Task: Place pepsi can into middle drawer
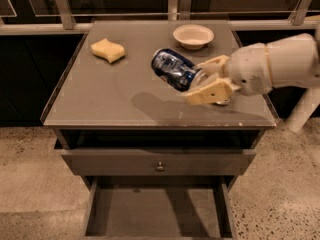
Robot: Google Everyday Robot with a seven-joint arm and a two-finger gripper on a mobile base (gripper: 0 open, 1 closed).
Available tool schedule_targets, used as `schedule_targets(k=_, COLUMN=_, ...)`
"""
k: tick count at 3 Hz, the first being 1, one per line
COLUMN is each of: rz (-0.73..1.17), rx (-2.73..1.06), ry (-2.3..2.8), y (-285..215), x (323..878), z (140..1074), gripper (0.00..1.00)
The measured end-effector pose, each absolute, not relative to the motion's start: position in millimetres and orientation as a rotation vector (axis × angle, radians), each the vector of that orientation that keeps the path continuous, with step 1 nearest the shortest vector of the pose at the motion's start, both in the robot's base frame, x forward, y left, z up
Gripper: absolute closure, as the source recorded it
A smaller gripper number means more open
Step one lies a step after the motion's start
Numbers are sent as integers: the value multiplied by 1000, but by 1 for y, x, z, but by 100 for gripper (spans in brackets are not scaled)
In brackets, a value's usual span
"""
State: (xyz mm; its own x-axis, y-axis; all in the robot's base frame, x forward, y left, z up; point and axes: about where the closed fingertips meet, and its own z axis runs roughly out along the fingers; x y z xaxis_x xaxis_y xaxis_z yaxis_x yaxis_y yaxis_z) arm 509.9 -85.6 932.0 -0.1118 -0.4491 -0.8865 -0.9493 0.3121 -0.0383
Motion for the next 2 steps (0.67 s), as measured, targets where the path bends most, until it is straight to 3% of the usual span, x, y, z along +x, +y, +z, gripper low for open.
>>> schedule_targets(k=2, rz=746, rx=-1141, ry=1653, y=-112, x=467, z=938, gripper=100)
